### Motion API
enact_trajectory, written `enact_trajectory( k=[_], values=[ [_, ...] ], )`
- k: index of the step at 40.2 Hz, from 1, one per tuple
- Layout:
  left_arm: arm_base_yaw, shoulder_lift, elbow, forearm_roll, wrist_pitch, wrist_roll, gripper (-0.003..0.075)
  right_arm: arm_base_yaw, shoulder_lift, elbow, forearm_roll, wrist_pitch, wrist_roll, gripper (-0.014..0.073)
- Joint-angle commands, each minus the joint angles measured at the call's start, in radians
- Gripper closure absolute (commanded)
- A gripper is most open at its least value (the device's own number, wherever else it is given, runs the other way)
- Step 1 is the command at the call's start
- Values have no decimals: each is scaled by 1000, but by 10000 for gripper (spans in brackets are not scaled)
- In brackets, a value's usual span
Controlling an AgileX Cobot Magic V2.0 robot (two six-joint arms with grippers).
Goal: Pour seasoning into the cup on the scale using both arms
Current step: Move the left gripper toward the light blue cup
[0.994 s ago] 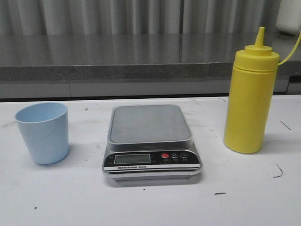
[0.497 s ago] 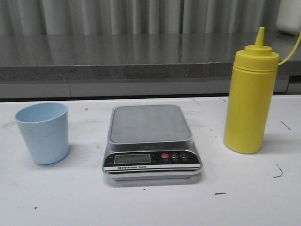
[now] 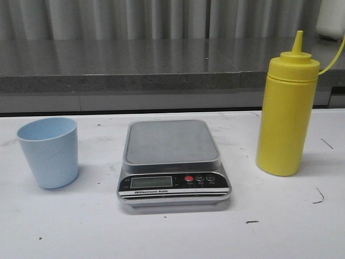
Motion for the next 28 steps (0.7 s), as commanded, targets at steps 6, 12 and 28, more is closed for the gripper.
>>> enact_trajectory(
  k=[6, 12, 28],
  values=[
    [1, -13, -65, -26, -216, -9, 741, -4, -13, -133, -11, -82, 2, 655],
    [1, 35, -196, 63, -60, -9, 741, -4, 26, -293, -11, 3, 2, 655],
    [1, 412, -383, 71, 108, -5, 740, -4, 410, -561, -11, 323, 2, 655]
  ],
)
